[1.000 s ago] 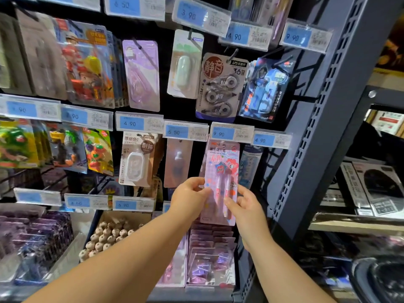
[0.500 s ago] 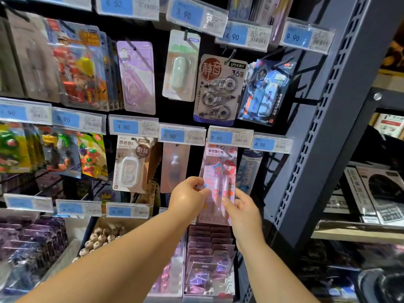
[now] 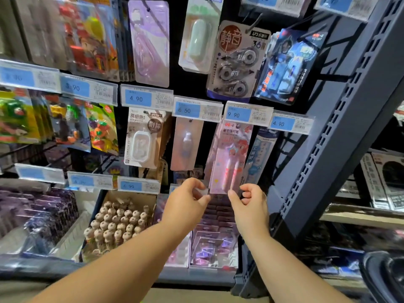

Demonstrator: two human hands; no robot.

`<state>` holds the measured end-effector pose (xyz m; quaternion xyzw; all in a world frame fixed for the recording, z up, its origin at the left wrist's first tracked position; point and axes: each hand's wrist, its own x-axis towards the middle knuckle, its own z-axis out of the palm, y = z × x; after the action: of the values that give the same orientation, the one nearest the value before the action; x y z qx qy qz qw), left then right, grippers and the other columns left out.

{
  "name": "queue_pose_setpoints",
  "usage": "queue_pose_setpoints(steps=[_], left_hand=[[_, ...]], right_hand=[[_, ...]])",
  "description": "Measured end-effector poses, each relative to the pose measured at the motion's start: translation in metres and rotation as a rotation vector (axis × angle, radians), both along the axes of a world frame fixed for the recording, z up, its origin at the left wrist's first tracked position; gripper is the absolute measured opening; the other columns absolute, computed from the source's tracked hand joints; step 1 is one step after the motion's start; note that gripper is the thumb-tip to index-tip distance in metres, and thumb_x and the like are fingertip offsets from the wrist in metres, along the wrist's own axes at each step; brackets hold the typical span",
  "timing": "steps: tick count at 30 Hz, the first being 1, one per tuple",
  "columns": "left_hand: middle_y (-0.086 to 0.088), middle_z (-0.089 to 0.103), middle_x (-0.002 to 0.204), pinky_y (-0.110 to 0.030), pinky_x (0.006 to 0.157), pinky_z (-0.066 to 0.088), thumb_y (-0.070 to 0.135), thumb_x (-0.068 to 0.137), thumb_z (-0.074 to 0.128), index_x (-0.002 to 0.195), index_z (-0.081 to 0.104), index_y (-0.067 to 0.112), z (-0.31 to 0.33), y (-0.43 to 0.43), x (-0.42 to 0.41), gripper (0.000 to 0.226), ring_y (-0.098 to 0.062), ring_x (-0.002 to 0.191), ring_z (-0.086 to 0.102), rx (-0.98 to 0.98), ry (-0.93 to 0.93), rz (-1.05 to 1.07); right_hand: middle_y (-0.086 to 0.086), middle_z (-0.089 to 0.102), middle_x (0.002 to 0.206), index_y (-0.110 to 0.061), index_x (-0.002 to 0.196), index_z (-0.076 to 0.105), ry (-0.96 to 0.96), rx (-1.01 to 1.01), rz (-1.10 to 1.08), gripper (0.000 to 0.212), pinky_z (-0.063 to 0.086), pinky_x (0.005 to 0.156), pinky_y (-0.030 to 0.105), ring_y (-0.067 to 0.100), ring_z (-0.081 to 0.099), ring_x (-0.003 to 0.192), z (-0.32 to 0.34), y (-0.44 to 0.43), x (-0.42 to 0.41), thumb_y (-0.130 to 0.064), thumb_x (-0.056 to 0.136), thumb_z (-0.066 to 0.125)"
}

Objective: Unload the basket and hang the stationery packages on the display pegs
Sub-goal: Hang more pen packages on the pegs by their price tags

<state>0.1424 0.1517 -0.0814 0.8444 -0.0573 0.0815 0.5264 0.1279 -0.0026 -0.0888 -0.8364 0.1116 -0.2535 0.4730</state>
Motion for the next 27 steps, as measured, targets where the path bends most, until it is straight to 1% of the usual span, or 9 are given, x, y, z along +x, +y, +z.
queue_pose_setpoints(steps=[3, 6, 11, 15, 17, 20, 23, 25, 27], left_hand=[[0.007, 0.062, 0.073, -0.026, 0.062, 0.046, 0.025, 0.088, 0.070, 0.091, 0.059, 0.027, -0.028, 0.027, -0.021, 0.012, -0.012, 0.066, 0.057, 0.035, 0.018, -0.032], [0.005, 0.065, 0.074, -0.029, 0.067, 0.048, 0.024, 0.086, 0.073, 0.087, 0.058, 0.028, -0.067, 0.066, -0.045, 0.016, -0.014, 0.068, 0.059, 0.124, 0.080, -0.073], [0.007, 0.062, 0.078, -0.027, 0.066, 0.040, 0.030, 0.085, 0.072, 0.092, 0.062, 0.024, -0.152, 0.154, -0.088, 0.014, -0.020, 0.081, 0.063, 0.392, 0.334, -0.106], [-0.001, 0.071, 0.103, -0.027, 0.072, 0.040, 0.035, 0.088, 0.068, 0.109, 0.064, 0.020, -0.219, 0.216, -0.130, 0.026, -0.024, 0.101, 0.065, 0.640, 0.563, -0.164], [-0.002, 0.069, 0.112, -0.027, 0.078, 0.043, 0.041, 0.089, 0.065, 0.114, 0.062, 0.022, -0.244, 0.236, -0.146, 0.032, -0.024, 0.106, 0.062, 0.724, 0.650, -0.213], [-0.004, 0.066, 0.109, -0.031, 0.083, 0.048, 0.056, 0.083, 0.060, 0.108, 0.063, 0.023, -0.270, 0.256, -0.166, 0.042, -0.028, 0.105, 0.061, 0.783, 0.726, -0.266], [-0.001, 0.063, 0.101, -0.032, 0.072, 0.051, 0.042, 0.082, 0.063, 0.097, 0.061, 0.023, -0.287, 0.268, -0.187, 0.025, -0.025, 0.098, 0.062, 0.903, 0.743, -0.271], [-0.002, 0.057, 0.110, -0.034, 0.078, 0.049, 0.040, 0.084, 0.067, 0.103, 0.054, 0.024, -0.299, 0.273, -0.202, 0.028, -0.024, 0.107, 0.056, 0.961, 0.779, -0.234], [-0.005, 0.049, 0.123, -0.036, 0.088, 0.046, 0.045, 0.083, 0.070, 0.121, 0.046, 0.018, -0.312, 0.277, -0.214, 0.052, -0.024, 0.117, 0.049, 0.927, 0.887, -0.151]], right_hand=[[-0.012, 0.047, 0.099, -0.031, 0.097, 0.053, 0.043, -0.132, 0.199, 0.017, 0.038, 0.066, 0.009, 0.002, 0.050, 0.080, -0.018, 0.023, -0.014, -0.030, 0.088, 0.068], [-0.006, 0.049, 0.088, -0.028, 0.088, 0.055, 0.162, -0.254, 0.420, 0.015, 0.039, 0.065, 0.009, 0.004, 0.046, 0.067, -0.044, 0.045, -0.030, -0.023, 0.087, 0.070], [-0.008, 0.047, 0.066, -0.026, 0.078, 0.055, 0.612, -0.345, 0.676, 0.017, 0.034, 0.058, 0.021, 0.004, 0.041, 0.057, -0.117, 0.085, -0.057, -0.025, 0.089, 0.068], [-0.011, 0.051, 0.067, -0.021, 0.085, 0.061, 0.927, -0.439, 0.778, 0.013, 0.034, 0.055, 0.019, 0.003, 0.045, 0.060, -0.189, 0.138, -0.077, -0.032, 0.090, 0.067], [-0.010, 0.050, 0.064, -0.024, 0.073, 0.054, 1.044, -0.431, 0.800, 0.023, 0.036, 0.056, 0.021, 0.004, 0.043, 0.059, -0.229, 0.159, -0.089, -0.030, 0.088, 0.070], [0.002, 0.057, 0.074, -0.021, 0.072, 0.051, 1.166, -0.459, 0.785, 0.027, 0.040, 0.063, 0.030, 0.016, 0.052, 0.069, -0.279, 0.176, -0.111, -0.032, 0.089, 0.069], [0.011, 0.062, 0.087, -0.011, 0.082, 0.052, 1.404, -0.606, 0.825, 0.031, 0.037, 0.056, 0.028, 0.026, 0.058, 0.075, -0.308, 0.179, -0.140, -0.038, 0.094, 0.059], [0.012, 0.061, 0.080, -0.007, 0.097, 0.056, 1.539, -0.537, 0.806, 0.040, 0.042, 0.054, 0.028, 0.027, 0.059, 0.062, -0.325, 0.178, -0.163, -0.045, 0.090, 0.062], [0.008, 0.050, 0.068, -0.010, 0.088, 0.051, 1.603, -0.473, 0.757, 0.041, 0.034, 0.042, 0.023, 0.020, 0.044, 0.045, -0.336, 0.178, -0.184, -0.048, 0.087, 0.066]])
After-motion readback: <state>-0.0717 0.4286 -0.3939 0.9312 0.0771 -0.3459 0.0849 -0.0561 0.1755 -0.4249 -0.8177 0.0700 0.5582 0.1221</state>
